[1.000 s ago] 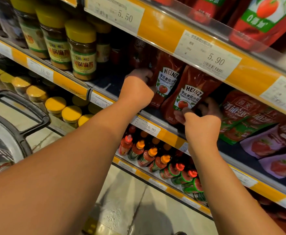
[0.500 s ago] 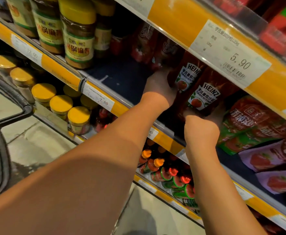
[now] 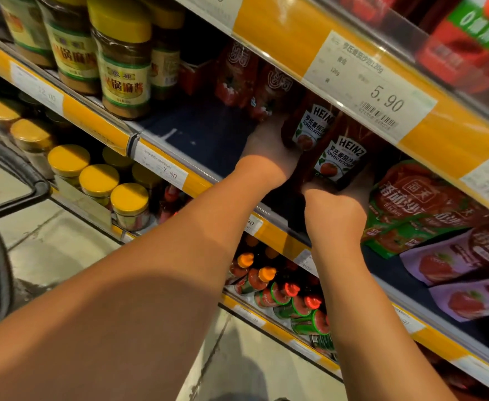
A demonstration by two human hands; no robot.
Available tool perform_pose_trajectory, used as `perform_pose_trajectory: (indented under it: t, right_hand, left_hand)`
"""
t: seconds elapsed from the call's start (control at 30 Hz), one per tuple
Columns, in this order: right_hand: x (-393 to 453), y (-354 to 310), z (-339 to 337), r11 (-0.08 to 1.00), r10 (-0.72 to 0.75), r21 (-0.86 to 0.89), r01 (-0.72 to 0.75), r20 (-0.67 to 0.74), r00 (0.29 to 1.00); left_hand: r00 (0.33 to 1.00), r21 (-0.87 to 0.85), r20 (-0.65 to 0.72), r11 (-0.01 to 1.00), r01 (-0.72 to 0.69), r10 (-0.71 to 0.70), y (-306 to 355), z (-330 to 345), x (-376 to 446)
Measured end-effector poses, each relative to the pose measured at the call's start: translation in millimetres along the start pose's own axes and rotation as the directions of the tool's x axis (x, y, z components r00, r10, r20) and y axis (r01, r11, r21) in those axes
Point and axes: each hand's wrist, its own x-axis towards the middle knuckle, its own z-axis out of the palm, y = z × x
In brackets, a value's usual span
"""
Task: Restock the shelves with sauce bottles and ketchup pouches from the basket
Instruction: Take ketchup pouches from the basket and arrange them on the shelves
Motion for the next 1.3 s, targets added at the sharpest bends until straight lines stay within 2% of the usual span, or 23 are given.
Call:
perform_pose_trajectory:
  t: [0.23, 0.4, 0.53, 0.67, 0.77, 0.83, 0.93, 1.0, 1.07, 1.1, 1.17, 1.23, 1.3]
  right_hand:
    - [-17.6, -11.4, -4.5, 0.983, -0.183, 0.029, 0.183, 0.01, 0.983]
    - [-32.6, -13.0, -17.4, 0.974, -0.227, 0.012, 0.226, 0.082, 0.971]
    - [-39.1, -3.7, -24.9, 0.97, -0.242, -0.006, 0.244, 0.11, 0.964]
    - [-62.2, -0.2, -20.4, 0.958, -0.275, -0.032, 0.286, 0.189, 0.943]
    - [-97.6, -9.6, -10.2, 0.928, -0.333, -0.064, 0.366, 0.293, 0.896]
    - [-124.1, -16.8, -0.4, 0.909, -0.35, -0.074, 0.409, 0.393, 0.85]
    - [-163.5, -25.1, 19.7, 0.908, -0.339, -0.018, 0.419, 0.555, 0.759]
    - [-189.7, -31.3, 37.4, 0.887, -0.341, -0.014, 0.463, 0.656, 0.674]
    - [-214.0, -39.5, 56.0, 0.852, -0.339, -0.03, 0.523, 0.73, 0.594]
    - [-224.4, -43.8, 66.2, 0.833, -0.341, -0.029, 0.552, 0.758, 0.555]
    - [-243.6, -55.1, 87.4, 0.776, -0.358, -0.023, 0.63, 0.806, 0.471]
    - [-262.5, -68.5, 109.5, 0.718, -0.358, -0.008, 0.696, 0.854, 0.379]
    - [-280.8, -84.0, 131.4, 0.656, -0.317, -0.001, 0.755, 0.907, 0.277]
  left_hand:
    - [0.997, 0.092, 0.067, 0.995, -0.038, 0.032, 13.7, -7.8, -5.8]
    - [0.995, 0.13, 0.102, 0.991, 0.005, -0.019, 13.6, -24.9, -6.2]
    - [0.986, 0.061, 0.125, 0.993, 0.103, -0.109, 6.2, -53.6, -15.9]
    - [0.976, 0.137, 0.197, 0.989, 0.063, -0.09, 20.3, -101.0, -46.8]
    - [0.963, 0.206, 0.265, 0.978, -0.004, -0.052, 24.2, -150.9, -82.4]
    - [0.968, 0.215, 0.247, 0.977, -0.007, -0.047, 14.0, -198.5, -112.3]
    - [0.988, 0.162, 0.127, 0.984, 0.071, -0.092, -17.2, -278.5, -164.9]
    - [0.983, 0.124, -0.001, 0.975, 0.182, -0.183, -50.3, -329.1, -202.0]
    - [0.936, 0.146, -0.153, 0.93, 0.339, -0.317, -92.2, -371.7, -235.4]
    - [0.892, 0.141, -0.213, 0.89, 0.433, -0.4, -114.4, -389.1, -251.0]
    - [0.744, 0.022, -0.304, 0.776, 0.63, -0.595, -158.4, -413.0, -280.1]
    - [0.591, -0.13, -0.335, 0.658, 0.742, -0.733, -201.5, -425.3, -305.4]
    - [0.493, -0.232, -0.277, 0.556, 0.799, -0.824, -237.1, -426.3, -324.8]
